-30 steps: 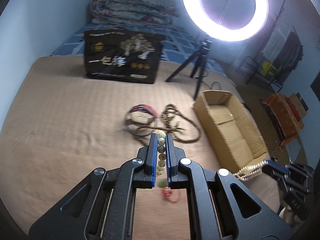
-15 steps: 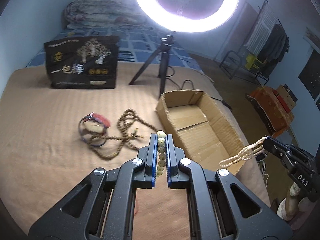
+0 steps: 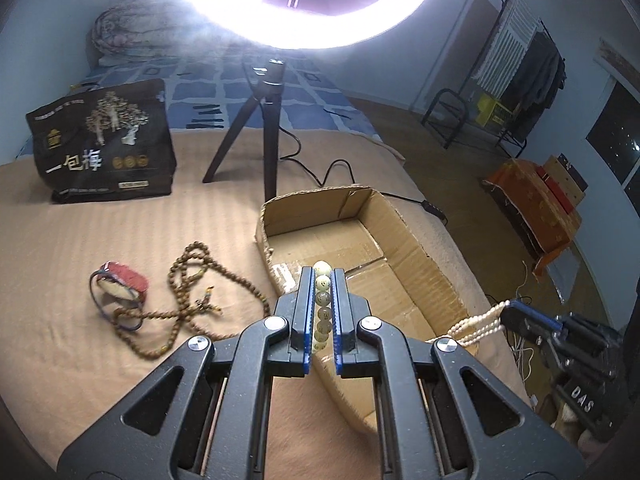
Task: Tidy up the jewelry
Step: 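Carry the bracelet in the left tool and necklace in the right tool into the cardboard box, then open the left tool releasing the bracelet while the right tool releases the necklace in the box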
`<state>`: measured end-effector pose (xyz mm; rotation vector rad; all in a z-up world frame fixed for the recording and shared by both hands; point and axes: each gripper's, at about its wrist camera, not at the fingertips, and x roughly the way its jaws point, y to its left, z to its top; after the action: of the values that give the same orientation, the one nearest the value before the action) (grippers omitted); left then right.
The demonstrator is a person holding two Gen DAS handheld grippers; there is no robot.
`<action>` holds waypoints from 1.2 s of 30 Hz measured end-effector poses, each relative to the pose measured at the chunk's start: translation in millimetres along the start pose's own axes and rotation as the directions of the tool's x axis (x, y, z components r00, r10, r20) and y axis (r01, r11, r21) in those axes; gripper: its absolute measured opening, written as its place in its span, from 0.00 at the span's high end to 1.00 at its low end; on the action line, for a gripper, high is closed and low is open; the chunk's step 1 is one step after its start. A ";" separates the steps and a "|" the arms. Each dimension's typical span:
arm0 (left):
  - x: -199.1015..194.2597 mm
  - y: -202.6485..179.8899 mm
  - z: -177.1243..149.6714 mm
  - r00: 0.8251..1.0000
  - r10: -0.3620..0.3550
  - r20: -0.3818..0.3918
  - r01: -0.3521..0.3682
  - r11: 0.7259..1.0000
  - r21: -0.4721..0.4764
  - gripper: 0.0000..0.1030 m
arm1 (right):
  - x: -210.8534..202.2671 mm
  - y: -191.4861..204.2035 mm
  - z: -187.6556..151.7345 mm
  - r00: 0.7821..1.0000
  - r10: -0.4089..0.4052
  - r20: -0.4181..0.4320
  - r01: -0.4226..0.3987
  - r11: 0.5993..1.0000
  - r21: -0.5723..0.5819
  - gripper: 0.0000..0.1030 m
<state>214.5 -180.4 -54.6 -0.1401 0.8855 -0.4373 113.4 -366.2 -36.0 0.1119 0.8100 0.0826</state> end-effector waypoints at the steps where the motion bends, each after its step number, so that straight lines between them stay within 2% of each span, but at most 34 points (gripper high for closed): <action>1: 3.2 -1.4 1.4 1.000 0.000 -0.002 0.000 1.000 0.002 0.95 | 2.5 -1.9 -0.9 1.000 0.001 -0.008 -0.001 1.000 0.006 0.99; 16: 59.3 -10.5 5.6 0.998 0.029 -0.064 -0.029 1.000 0.005 0.95 | 24.1 -14.2 -8.4 0.997 -0.006 -0.072 0.009 0.999 0.045 0.99; 27: 71.6 -9.7 0.0 0.994 0.046 -0.103 -0.045 0.999 0.014 0.95 | 34.5 -18.7 -13.0 0.994 -0.010 -0.113 0.017 0.998 0.062 0.96; 30: 72.4 -10.1 0.7 0.993 0.056 -0.103 -0.054 0.998 0.022 0.95 | 34.4 -20.8 -12.3 0.994 0.003 -0.111 0.006 0.997 0.082 0.72; 32: 73.1 -9.6 0.4 0.992 0.057 -0.111 -0.054 0.998 0.023 0.93 | 33.7 -19.3 -11.7 0.994 -0.002 -0.109 0.010 0.997 0.075 0.68; 33: 72.8 -9.2 0.1 0.992 0.056 -0.113 -0.053 0.998 0.025 0.90 | 33.7 -18.5 -11.6 0.994 -0.007 -0.108 0.015 0.997 0.072 0.65; 35: 69.9 -8.5 -0.5 0.992 0.062 -0.107 -0.059 0.998 0.031 0.72 | 33.7 -17.4 -11.6 0.994 -0.017 -0.105 0.025 0.997 0.073 0.41; 36: 68.5 -8.4 -1.0 0.993 0.064 -0.103 -0.061 0.998 0.034 0.68 | 33.1 -16.7 -11.3 0.995 -0.019 -0.100 0.027 0.997 0.073 0.37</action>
<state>248.8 -217.1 -101.9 -0.0613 0.9822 -0.4023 128.4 -378.1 -69.7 0.1698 0.9136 0.0366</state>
